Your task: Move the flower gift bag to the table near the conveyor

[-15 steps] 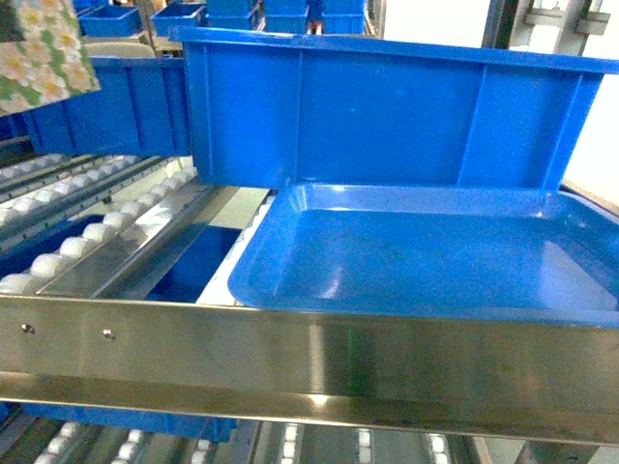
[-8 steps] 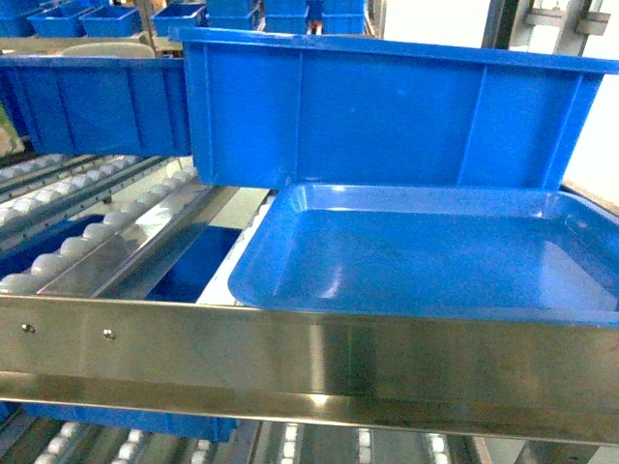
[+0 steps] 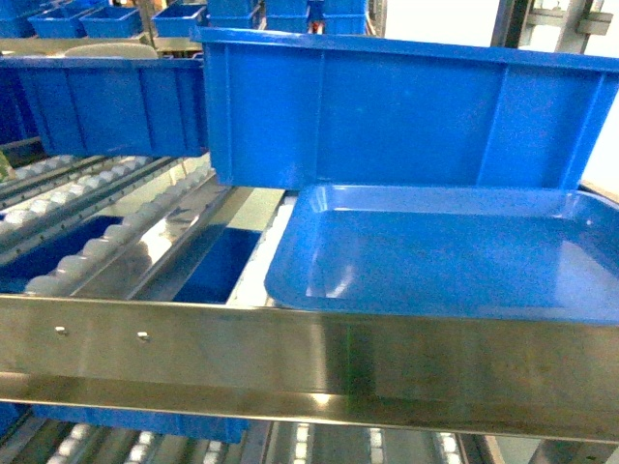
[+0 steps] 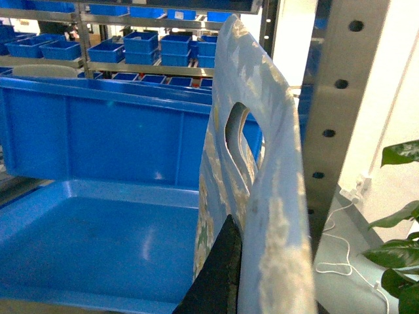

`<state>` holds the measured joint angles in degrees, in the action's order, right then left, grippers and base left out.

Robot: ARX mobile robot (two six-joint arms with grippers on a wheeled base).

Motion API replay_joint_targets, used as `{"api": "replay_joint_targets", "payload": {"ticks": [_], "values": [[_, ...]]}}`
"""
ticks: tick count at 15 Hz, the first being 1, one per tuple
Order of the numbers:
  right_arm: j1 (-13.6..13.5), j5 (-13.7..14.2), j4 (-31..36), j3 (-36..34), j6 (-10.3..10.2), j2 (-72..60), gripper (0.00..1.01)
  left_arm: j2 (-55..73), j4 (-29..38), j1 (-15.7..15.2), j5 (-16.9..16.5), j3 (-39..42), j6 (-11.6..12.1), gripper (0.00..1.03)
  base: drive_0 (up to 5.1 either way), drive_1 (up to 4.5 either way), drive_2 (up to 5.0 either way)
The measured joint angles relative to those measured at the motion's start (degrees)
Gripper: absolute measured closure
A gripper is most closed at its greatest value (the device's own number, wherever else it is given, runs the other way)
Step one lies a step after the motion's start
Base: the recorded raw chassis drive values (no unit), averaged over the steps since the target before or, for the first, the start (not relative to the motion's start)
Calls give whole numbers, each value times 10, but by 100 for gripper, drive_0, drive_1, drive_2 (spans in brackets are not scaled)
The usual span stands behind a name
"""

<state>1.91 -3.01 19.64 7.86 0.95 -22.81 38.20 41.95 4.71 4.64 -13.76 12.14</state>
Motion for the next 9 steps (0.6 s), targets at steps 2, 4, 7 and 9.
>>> {"api": "replay_joint_targets", "payload": {"ticks": [2,4,7,9], "values": [[0,0,-1,0,0,0,99,0,1,0,0,0,-1,101,-459,277,277],[0,0,0,0,0,0,99,0,0,-1,1,0,-1,101,-459,277,277],[0,0,-1,0,0,0,99,0,0,0,0,0,-1,101,-459,277,277],[0,0,-2,0,0,-1,99,0,0,0,0,0,-1,101,-459,277,277]]}}
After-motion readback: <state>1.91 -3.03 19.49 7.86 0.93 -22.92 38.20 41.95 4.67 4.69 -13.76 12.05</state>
